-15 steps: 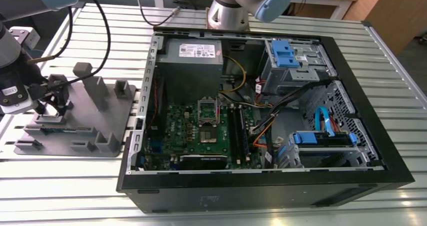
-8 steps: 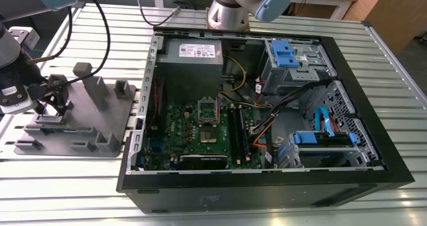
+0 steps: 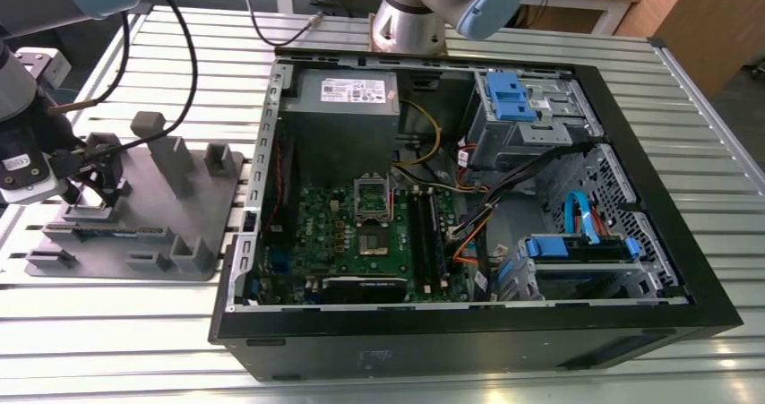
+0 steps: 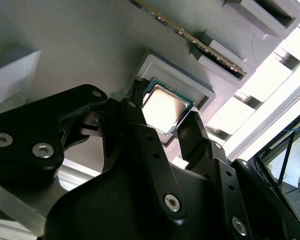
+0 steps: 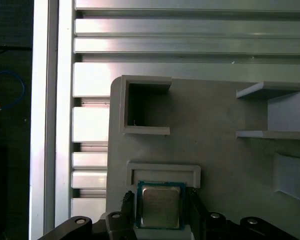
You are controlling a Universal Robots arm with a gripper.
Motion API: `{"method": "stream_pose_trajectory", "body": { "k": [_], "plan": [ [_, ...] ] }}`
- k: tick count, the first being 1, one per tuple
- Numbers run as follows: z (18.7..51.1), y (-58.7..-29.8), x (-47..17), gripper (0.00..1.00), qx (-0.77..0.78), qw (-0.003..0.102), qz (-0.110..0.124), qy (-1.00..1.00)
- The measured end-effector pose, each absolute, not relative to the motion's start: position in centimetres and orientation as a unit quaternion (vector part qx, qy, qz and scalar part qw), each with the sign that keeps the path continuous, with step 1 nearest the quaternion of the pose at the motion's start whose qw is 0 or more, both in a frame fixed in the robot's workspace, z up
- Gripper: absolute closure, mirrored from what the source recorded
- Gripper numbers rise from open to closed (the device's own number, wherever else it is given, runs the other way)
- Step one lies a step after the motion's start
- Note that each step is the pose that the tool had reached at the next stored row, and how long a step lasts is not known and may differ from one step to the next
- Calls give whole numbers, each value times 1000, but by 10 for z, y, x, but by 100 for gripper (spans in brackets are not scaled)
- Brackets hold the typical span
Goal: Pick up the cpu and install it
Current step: 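Pick up the cpu and move it towards the insertion slot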
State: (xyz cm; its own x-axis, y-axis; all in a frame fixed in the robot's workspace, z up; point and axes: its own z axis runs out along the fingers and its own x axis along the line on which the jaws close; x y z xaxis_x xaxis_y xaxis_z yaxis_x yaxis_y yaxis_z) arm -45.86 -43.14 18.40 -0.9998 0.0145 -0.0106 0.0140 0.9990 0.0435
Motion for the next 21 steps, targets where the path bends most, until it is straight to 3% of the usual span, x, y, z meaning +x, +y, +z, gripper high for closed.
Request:
{"method": "stream_pose_trajectory", "body": {
  "k": [14, 16, 21],
  "plan": [
    [184, -431, -459, 45, 7, 5, 22, 1000],
    [184, -431, -459, 53, 7, 5, 22, 1000],
    [184, -431, -459, 53, 7, 5, 22, 1000]
  ]
}}
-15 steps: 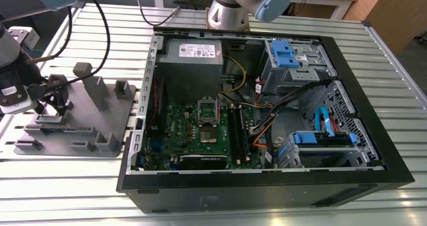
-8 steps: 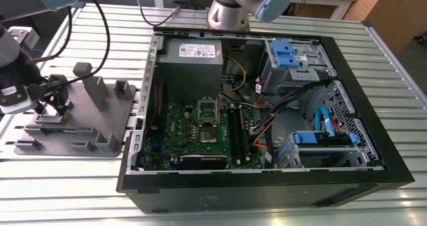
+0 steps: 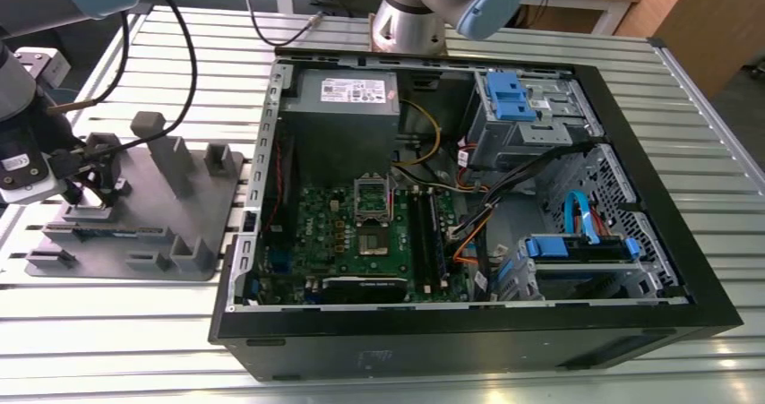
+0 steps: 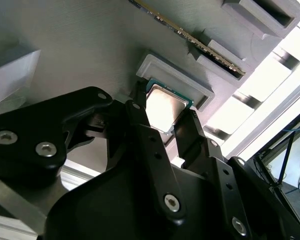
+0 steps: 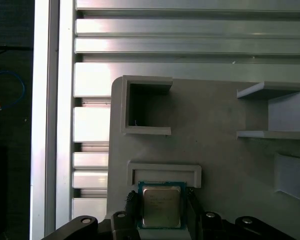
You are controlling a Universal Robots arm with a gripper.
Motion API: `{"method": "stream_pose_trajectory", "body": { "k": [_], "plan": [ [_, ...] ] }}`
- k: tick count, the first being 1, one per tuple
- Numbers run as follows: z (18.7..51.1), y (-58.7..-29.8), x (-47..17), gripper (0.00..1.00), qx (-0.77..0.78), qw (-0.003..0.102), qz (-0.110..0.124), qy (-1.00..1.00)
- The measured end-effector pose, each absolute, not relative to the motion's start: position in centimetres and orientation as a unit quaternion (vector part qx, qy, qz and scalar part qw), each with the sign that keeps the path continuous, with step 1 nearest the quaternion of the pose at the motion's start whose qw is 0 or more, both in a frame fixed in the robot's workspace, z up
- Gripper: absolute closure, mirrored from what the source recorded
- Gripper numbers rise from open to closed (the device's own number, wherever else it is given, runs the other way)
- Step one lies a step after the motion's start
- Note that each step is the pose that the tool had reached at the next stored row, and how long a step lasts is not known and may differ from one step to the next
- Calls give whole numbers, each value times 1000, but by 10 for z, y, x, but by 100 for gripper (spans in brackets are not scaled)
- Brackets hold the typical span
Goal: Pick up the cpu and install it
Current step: 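Pick up the cpu and move it towards the insertion slot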
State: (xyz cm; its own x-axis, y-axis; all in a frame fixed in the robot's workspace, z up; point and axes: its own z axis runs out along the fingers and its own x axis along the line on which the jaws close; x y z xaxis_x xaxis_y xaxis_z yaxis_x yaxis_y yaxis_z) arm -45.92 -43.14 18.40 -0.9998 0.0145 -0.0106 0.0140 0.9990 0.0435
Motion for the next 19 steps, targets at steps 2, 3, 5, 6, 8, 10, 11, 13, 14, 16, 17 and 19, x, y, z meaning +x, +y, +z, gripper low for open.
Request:
{"method": "stream_pose_trajectory", "body": {
  "k": [2, 3, 5, 6, 8, 10, 11, 13, 14, 16, 17, 19],
  "plan": [
    [184, -431, -459, 53, 7, 5, 22, 1000],
    [184, -431, -459, 53, 7, 5, 22, 1000],
    [184, -431, -459, 53, 7, 5, 22, 1000],
    [184, -431, -459, 53, 7, 5, 22, 1000],
    [184, -431, -459, 53, 7, 6, 22, 1000],
    [186, -431, -459, 53, 7, 5, 22, 1000],
    [187, -431, -459, 53, 7, 5, 22, 1000],
    [190, -431, -459, 53, 7, 6, 22, 1000],
    [191, -431, -459, 53, 7, 5, 22, 1000],
    [194, -431, -459, 53, 7, 6, 22, 1000],
    [195, -431, -459, 53, 7, 6, 22, 1000],
    [199, -431, -459, 53, 7, 6, 22, 1000]
  ]
}}
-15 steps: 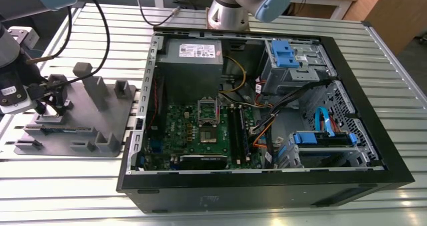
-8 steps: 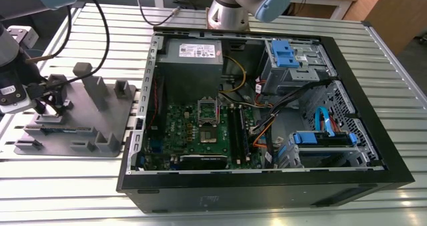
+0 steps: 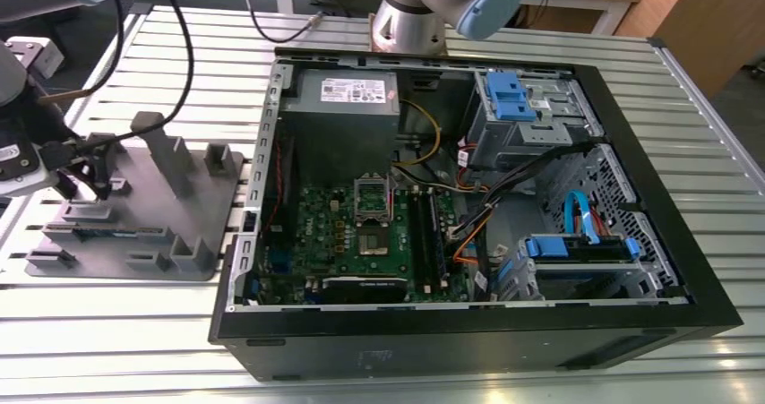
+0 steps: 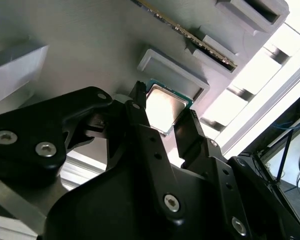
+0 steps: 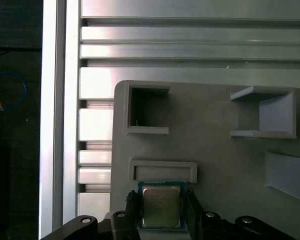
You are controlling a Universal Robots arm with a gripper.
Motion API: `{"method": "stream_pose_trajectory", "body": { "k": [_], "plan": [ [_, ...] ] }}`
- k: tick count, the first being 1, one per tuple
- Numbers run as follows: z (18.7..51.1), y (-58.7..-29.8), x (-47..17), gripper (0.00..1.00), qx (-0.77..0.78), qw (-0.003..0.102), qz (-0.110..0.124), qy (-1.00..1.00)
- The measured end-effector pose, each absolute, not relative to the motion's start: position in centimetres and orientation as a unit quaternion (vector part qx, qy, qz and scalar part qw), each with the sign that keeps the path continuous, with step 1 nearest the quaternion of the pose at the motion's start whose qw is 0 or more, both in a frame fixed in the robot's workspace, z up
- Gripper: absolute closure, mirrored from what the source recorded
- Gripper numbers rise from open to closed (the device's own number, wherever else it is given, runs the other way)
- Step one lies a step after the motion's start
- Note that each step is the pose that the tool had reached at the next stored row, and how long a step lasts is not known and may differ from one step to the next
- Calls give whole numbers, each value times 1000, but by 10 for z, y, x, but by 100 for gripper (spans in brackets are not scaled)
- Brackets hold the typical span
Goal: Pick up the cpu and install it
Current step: 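Pick up the cpu and move it towards the insertion slot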
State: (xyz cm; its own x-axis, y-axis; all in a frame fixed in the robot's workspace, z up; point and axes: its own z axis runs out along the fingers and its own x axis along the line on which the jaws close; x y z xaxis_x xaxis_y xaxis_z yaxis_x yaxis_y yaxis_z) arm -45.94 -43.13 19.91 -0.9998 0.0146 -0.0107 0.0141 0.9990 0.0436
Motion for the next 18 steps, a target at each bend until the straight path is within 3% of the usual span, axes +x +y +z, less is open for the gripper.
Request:
{"method": "stream_pose_trajectory", "body": {
  "k": [18],
  "plan": [
    [239, -431, -459, 53, 7, 5, 22, 1000]
  ]
}}
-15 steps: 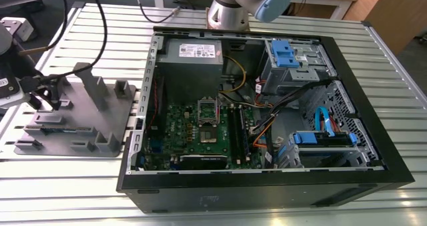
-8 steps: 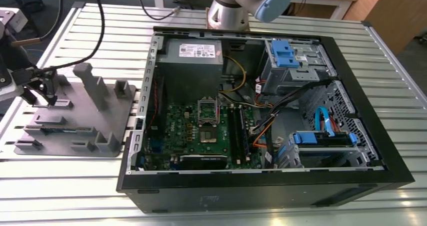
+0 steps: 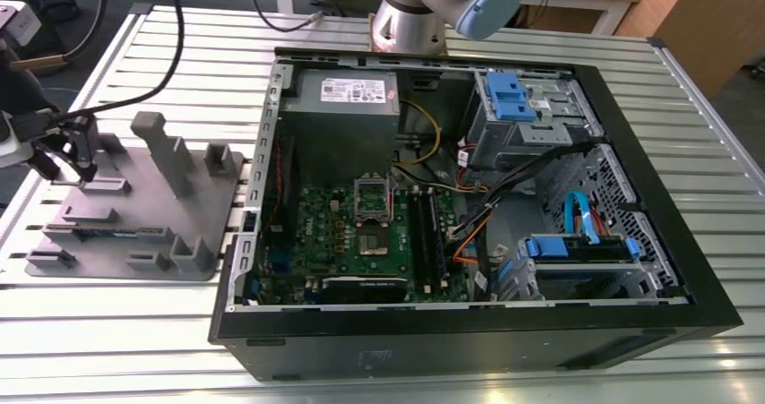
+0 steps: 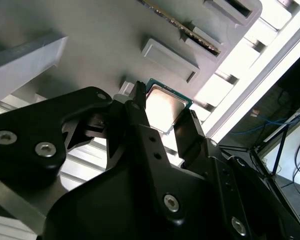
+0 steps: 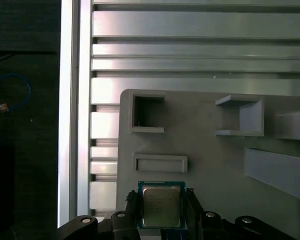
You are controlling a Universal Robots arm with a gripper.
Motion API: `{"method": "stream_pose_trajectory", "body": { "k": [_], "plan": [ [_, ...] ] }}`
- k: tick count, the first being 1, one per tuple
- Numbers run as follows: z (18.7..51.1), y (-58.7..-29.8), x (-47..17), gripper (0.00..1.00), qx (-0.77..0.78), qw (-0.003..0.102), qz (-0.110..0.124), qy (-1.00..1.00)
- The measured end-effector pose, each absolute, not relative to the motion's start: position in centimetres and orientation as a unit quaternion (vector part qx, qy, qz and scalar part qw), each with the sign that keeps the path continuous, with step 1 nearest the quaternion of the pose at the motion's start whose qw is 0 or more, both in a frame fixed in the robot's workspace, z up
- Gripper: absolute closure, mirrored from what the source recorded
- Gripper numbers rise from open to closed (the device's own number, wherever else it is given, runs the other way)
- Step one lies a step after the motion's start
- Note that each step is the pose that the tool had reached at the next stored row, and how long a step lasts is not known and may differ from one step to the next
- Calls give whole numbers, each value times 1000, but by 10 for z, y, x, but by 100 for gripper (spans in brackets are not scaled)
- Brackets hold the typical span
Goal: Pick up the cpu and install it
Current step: 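Pick up the cpu and move it towards the insertion slot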
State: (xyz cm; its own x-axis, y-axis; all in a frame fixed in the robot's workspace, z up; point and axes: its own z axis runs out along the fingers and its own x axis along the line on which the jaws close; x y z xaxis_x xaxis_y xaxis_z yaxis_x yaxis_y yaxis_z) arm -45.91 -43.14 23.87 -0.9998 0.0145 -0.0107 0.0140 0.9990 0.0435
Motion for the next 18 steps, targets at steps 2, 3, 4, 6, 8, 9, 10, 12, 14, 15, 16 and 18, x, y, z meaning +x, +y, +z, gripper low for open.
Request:
{"method": "stream_pose_trajectory", "body": {
  "k": [2, 3, 4, 6, 8, 9, 10, 12, 14, 15, 16, 18],
  "plan": [
    [241, -431, -459, 53, 7, 5, 22, 1000],
    [241, -431, -459, 53, 7, 6, 22, 1000],
    [241, -431, -459, 53, 7, 6, 22, 1000],
    [241, -431, -459, 53, 7, 6, 22, 1000],
    [241, -431, -459, 53, 7, 6, 22, 1000],
    [241, -431, -459, 53, 7, 5, 22, 1000],
    [242, -431, -459, 53, 7, 5, 22, 1000],
    [244, -431, -459, 53, 7, 5, 22, 1000],
    [247, -431, -459, 53, 7, 5, 22, 1000],
    [250, -431, -459, 53, 7, 5, 22, 1000],
    [252, -431, -459, 53, 7, 5, 22, 1000],
    [257, -431, -459, 53, 7, 5, 22, 1000]
  ]
}}
